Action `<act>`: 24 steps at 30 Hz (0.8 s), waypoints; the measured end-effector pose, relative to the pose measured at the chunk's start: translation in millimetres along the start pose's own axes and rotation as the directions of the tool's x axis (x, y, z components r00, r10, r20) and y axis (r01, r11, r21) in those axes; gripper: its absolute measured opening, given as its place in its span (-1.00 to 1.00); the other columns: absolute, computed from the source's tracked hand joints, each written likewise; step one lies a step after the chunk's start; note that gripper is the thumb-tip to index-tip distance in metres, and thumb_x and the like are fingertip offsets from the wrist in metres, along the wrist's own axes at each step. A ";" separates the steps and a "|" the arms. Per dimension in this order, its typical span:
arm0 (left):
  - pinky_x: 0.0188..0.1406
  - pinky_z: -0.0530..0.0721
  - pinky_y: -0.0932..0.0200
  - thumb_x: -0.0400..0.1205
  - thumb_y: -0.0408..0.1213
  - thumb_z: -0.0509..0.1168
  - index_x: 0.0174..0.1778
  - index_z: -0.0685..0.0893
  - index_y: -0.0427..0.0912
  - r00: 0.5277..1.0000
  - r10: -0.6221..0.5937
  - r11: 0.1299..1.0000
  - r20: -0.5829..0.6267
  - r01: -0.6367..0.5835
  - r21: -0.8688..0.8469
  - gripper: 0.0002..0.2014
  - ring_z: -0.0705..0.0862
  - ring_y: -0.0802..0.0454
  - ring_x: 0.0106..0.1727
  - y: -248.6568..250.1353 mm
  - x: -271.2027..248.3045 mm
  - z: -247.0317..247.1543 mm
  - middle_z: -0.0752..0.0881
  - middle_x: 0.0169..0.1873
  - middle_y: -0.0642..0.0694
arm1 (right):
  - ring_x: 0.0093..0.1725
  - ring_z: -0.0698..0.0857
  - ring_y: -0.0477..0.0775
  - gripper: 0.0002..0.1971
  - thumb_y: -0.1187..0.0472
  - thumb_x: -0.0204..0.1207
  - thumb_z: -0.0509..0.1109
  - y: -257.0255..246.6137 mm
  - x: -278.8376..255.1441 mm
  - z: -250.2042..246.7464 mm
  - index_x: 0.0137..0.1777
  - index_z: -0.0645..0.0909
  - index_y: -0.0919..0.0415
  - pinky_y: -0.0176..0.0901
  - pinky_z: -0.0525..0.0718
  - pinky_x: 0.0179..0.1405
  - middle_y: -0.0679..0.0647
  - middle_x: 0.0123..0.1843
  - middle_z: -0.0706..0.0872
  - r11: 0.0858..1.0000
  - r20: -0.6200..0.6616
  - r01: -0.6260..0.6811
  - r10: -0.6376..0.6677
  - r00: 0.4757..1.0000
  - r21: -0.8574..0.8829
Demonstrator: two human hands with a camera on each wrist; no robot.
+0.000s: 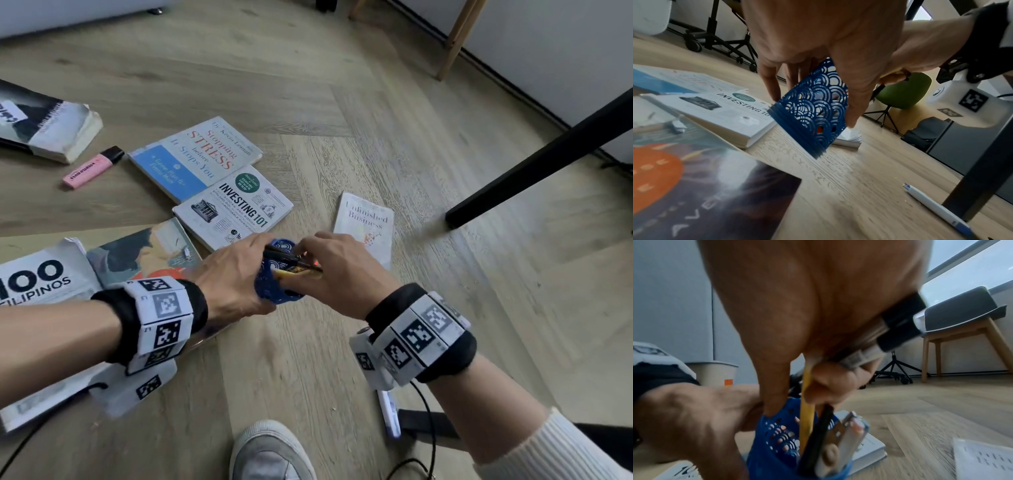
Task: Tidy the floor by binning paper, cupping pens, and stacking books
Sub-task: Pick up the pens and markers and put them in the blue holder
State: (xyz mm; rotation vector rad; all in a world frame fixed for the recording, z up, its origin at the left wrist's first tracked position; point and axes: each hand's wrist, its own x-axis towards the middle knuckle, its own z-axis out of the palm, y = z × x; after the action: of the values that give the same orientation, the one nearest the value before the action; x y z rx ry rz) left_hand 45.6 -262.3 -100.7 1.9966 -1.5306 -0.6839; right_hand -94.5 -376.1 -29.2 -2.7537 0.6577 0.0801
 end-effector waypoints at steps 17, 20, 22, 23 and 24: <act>-0.15 0.44 0.46 0.28 0.05 0.55 0.29 0.45 0.08 0.999 0.025 0.997 -0.044 -0.028 -0.065 -0.32 0.56 0.19 -0.03 -5.1 -7.8 -7.9 0.56 0.00 0.18 | -0.29 0.79 -0.04 -0.78 0.04 0.63 0.28 15.7 -7.7 -18.1 -0.03 0.71 0.13 -0.01 0.80 -0.23 0.00 -0.21 0.79 0.871 -0.186 -0.225 0.332 0.925 0.437; -0.06 0.59 0.20 0.27 0.10 0.54 0.28 0.45 0.06 0.994 -0.012 0.999 -0.105 0.006 -0.050 -0.31 0.62 0.10 -0.01 -10.1 -7.5 -13.9 0.60 0.02 0.11 | -0.18 0.70 0.06 -0.76 0.05 0.63 0.21 50.4 -39.1 5.0 0.01 0.64 0.17 -0.08 0.67 -0.20 0.11 -0.05 0.77 0.851 -0.071 -0.525 0.526 0.848 0.021; -0.05 0.57 0.18 0.25 0.09 0.54 0.28 0.45 0.05 0.991 -0.030 0.999 -0.129 0.025 -0.045 -0.30 0.62 0.07 0.00 -14.5 -6.7 -17.2 0.61 0.04 0.09 | 0.09 0.68 0.13 -0.63 -0.06 0.59 0.20 65.0 -65.6 36.9 0.21 0.59 0.19 -0.11 0.60 -0.01 0.16 0.19 0.72 0.748 0.304 -0.537 0.655 0.691 -0.390; -0.07 0.54 0.19 0.25 0.07 0.55 0.28 0.45 0.04 0.990 -0.036 0.999 -0.134 0.031 -0.040 -0.30 0.62 0.07 0.01 -16.6 -5.8 -18.5 0.60 0.04 0.09 | 0.22 0.66 0.16 -0.55 -0.09 0.57 0.22 70.2 -78.2 53.6 0.29 0.56 0.20 -0.08 0.60 0.11 0.15 0.28 0.68 0.719 0.453 -0.494 0.694 0.560 -0.489; -0.09 0.50 0.22 0.25 0.06 0.55 0.29 0.45 0.04 0.990 -0.042 0.999 -0.132 0.038 -0.029 -0.29 0.61 0.08 0.01 -19.8 -5.9 -19.9 0.60 0.05 0.10 | 0.30 0.63 0.16 -0.53 -0.07 0.57 0.24 72.1 -88.2 67.5 0.35 0.54 0.22 -0.07 0.59 0.20 0.14 0.35 0.64 0.709 0.547 -0.469 0.705 0.452 -0.526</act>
State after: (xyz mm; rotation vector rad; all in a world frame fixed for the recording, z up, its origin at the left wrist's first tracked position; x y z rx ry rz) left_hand 71.6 -250.2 -99.1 2.0158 -1.4010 -0.5717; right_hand -204.5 -378.3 -102.8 -2.2287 1.4027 1.4675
